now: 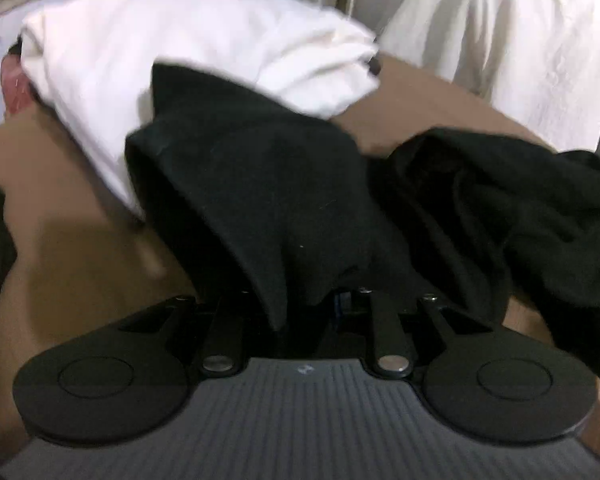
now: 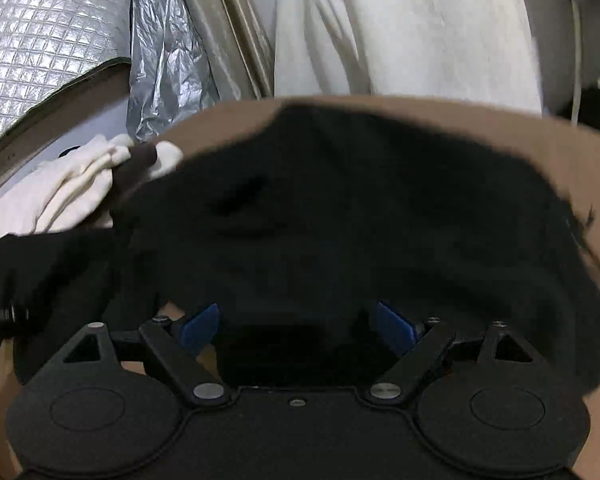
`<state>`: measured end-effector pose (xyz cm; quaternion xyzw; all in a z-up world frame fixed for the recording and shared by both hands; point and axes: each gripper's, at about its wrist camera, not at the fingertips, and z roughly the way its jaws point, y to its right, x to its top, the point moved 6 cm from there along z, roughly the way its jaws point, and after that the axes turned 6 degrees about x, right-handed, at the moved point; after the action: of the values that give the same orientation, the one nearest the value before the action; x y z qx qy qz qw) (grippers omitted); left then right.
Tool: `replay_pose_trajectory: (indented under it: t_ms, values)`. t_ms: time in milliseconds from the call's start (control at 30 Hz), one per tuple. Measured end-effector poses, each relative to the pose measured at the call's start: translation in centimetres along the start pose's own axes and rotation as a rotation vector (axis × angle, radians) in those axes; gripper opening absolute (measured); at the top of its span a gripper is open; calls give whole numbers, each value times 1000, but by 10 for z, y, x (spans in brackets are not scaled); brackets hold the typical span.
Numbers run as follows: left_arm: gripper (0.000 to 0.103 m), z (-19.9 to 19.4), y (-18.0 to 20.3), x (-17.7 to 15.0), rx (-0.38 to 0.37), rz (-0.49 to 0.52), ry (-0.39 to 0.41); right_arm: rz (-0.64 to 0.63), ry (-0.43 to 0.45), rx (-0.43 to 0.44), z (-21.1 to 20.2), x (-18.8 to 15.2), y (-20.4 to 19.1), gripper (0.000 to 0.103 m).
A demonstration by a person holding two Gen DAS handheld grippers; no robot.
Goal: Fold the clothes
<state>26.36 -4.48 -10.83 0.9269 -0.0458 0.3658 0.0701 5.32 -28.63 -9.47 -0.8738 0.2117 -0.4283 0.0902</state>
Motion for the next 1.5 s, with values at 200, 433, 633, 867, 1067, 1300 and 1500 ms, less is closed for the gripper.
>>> replay_pose_trajectory:
  t_ms: [200, 433, 633, 867, 1067, 1300, 1500]
  values:
    - [37, -8, 1, 2, -44, 19, 26, -147, -23, 82, 0, -29, -37, 89]
    - [36, -29, -7, 6, -55, 78, 124, -278, -69, 12, 35, -43, -59, 89]
    - [42, 21, -5, -26, -48, 102, -44, -276, -80, -168, 81, -39, -40, 92]
    - [6, -2, -11, -12, 36, 110, 45, -306, 81, -321, 44, -6, -29, 16]
    - [5, -55, -28, 10, 147, 100, 220, -355, 265, -456, -51, 35, -29, 14]
    - [5, -107, -47, 31, 322, 94, 390, -247, 265, -500, -100, 36, 27, 13]
    - [5, -136, -72, 54, 563, 59, 572, -285, 167, -406, -105, -3, 35, 13]
